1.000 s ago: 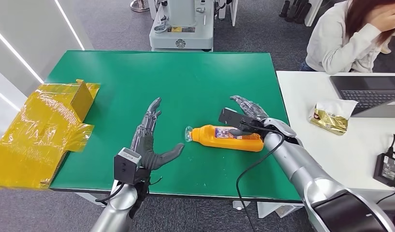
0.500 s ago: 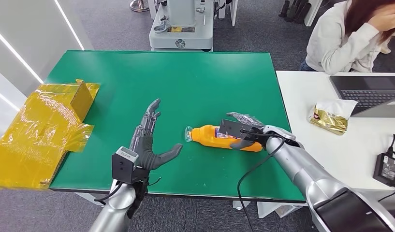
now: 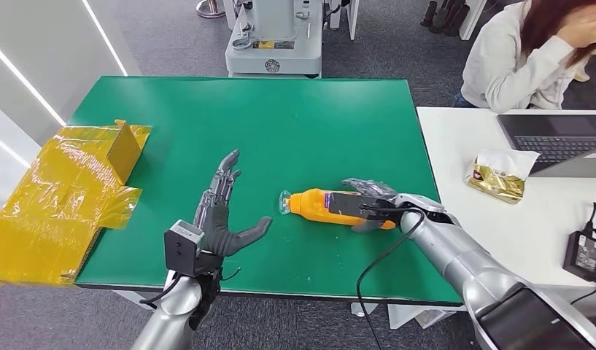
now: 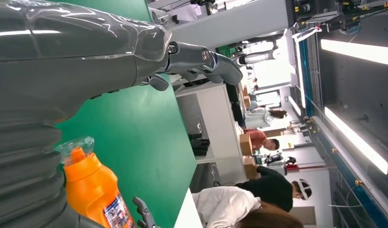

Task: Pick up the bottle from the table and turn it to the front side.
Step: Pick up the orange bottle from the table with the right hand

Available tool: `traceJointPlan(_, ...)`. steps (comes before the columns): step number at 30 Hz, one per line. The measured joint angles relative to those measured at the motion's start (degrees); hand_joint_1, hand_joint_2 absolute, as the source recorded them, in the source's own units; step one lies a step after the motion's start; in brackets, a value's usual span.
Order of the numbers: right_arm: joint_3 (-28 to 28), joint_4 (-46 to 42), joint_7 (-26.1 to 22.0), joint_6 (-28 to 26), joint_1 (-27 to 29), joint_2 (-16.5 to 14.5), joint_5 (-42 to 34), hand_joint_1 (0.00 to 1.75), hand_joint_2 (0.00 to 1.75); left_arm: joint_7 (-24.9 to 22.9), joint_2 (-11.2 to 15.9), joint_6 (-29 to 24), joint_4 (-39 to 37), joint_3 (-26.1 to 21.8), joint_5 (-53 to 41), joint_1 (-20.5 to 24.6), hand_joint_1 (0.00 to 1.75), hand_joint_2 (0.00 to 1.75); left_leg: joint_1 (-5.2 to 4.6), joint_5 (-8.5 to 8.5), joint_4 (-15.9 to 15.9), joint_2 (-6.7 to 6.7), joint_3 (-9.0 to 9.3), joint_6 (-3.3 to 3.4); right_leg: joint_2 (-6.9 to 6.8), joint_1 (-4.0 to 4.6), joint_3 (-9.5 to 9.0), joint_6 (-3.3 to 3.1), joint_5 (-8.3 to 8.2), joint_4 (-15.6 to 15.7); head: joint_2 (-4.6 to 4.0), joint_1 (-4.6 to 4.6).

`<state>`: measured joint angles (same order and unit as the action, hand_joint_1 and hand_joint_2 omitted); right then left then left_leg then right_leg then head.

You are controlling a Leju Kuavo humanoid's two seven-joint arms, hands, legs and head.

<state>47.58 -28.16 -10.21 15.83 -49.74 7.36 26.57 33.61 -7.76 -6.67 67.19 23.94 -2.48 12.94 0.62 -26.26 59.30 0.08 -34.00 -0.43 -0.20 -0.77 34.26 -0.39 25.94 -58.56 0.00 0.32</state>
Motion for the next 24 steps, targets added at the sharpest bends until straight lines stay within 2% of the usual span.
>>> traceJointPlan(2, 0.8, -0.23, 0.47, -0.6, 0.0, 0.33, 0.07, 0.28, 1.75, -0.01, 0.05, 0.09, 0.0, -0.01, 0.03, 0.0, 0.0, 1.75, 0.0, 0.0, 0.0, 0.0, 0.0, 0.0, 0.0, 0.0, 0.0, 0.0, 0.0, 0.0, 0.0, 0.01)
traceJointPlan(6, 2.28, -0.49, 1.05, -1.8, 0.01, 0.82, -0.06, 1.69, 1.75, -0.02, 0.04, 0.25, 0.0, -0.01, 0.03, 0.0, 0.0, 1.75, 0.0, 0.0, 0.01, 0.01, 0.0, 0.0, 0.01, 0.0, 0.0, 0.0, 0.0, 0.0, 0.0, 0.0)
traceJointPlan(9, 2.9, -0.7, 1.14, -2.52, 0.08, 1.08, -0.32, 1.63, 1.75, -0.02, 0.02, 0.32, -0.01, -0.01, 0.05, 0.02, 0.0, 1.75, 0.0, 0.0, 0.02, 0.01, 0.0, 0.0, 0.01, 0.0, 0.01, 0.0, 0.0, 0.01, 0.0, -0.01)
traceJointPlan(17, 3.84, -1.3, 0.22, -5.45, 0.82, 1.77, -2.42, 1.72, 1.75, 0.09, -0.02, 0.32, -0.53, -0.05, 0.08, 0.27, 0.0, 1.75, 0.0, 0.0, 0.01, 0.01, 0.0, 0.0, 0.01, 0.0, 0.01, 0.0, 0.0, 0.0, 0.0, 0.0)
traceJointPlan(24, 2.33, -3.74, -3.58, -6.12, 3.05, 2.35, -10.23, 1.75, 1.75, 0.14, 0.05, -0.03, -0.55, -0.15, 0.17, 0.27, 0.0, 1.75, 0.0, 0.0, 0.02, 0.01, -0.01, 0.0, 0.01, 0.0, 0.02, 0.0, 0.0, 0.0, 0.0, 0.0)
